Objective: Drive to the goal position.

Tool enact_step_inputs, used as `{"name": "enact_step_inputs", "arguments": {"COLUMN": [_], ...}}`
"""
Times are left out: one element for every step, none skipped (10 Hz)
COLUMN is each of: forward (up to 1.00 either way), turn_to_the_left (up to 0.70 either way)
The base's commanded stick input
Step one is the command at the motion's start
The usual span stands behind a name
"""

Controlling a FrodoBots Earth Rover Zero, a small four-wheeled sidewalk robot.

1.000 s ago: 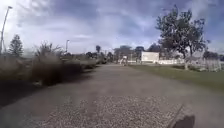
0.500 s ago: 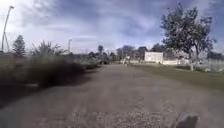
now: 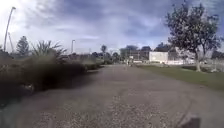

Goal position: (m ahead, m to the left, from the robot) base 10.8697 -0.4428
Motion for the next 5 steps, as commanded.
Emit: {"name": "enact_step_inputs", "arguments": {"forward": [0.70, 0.70, 0.70, 0.70, 0.70], "turn_to_the_left": [-0.19, -0.15, -0.16, 0.00, 0.00]}}
